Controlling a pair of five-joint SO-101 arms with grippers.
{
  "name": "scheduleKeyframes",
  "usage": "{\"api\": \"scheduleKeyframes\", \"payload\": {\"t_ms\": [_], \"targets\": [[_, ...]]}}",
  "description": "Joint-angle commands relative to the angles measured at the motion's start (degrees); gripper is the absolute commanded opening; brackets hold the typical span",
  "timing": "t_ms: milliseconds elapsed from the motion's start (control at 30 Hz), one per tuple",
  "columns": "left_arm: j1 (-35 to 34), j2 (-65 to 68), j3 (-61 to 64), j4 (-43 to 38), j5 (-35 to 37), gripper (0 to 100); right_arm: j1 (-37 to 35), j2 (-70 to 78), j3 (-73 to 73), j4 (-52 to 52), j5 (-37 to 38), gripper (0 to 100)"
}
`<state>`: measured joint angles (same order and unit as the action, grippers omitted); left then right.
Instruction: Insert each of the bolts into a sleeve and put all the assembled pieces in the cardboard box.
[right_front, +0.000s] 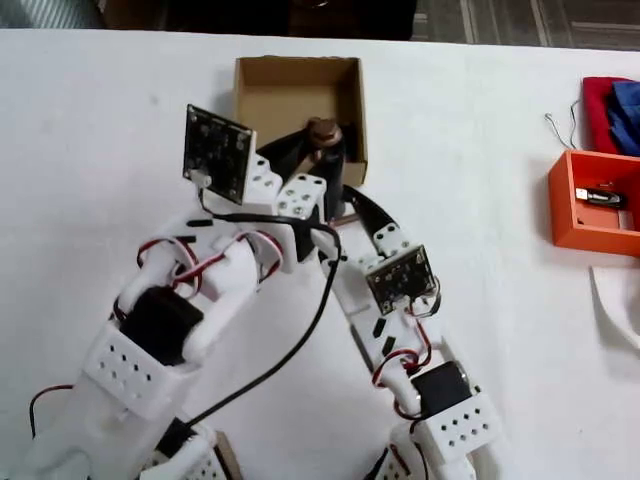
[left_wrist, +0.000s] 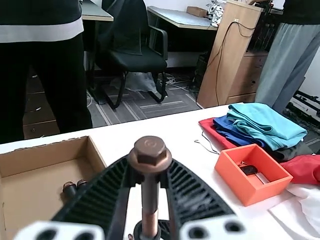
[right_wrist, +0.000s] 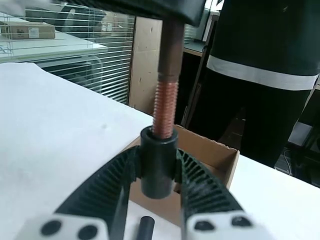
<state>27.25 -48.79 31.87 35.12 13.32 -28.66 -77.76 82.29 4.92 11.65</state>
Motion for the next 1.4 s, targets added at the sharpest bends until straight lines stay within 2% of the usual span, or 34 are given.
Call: {"api": "scheduleKeyframes", "payload": {"t_ms": [0,133,267,367,500,667,833,1167,1367], "targets": [[0.53,-0.44,1.54,-1.49,-0.26,3,0.04,-0.04,-0.62,-1.36,0.35,2.3],[0.53,-0.62,4.18,-1.41,-0.88,3,0.04,-0.31,-0.97,-1.36,0.35,2.3],[0.97,-0.62,5.32,-1.41,-10.11,3,0.04,-0.31,-1.49,-1.36,0.26,2.3],[0.97,-0.7,5.23,0.09,-14.07,3,0.48,-0.31,-1.93,-1.36,-3.08,2.3],[0.97,-0.7,5.23,5.19,-14.33,3,3.12,0.04,-3.87,-1.01,-8.53,2.3],[0.44,-0.7,5.23,9.58,-14.51,3,4.35,0.04,-4.4,-0.92,-8.88,2.3],[0.35,-0.7,5.23,9.93,-14.42,11,4.35,-0.31,-4.31,-0.92,-8.88,2.3],[-4.92,-0.7,4.62,9.58,-14.33,11,4.88,-0.31,-4.31,1.01,-8.79,2.3],[-4.84,-0.79,-0.13,9.93,-14.33,11,4.97,0.04,-4.22,1.19,-8.79,2.3]]}}
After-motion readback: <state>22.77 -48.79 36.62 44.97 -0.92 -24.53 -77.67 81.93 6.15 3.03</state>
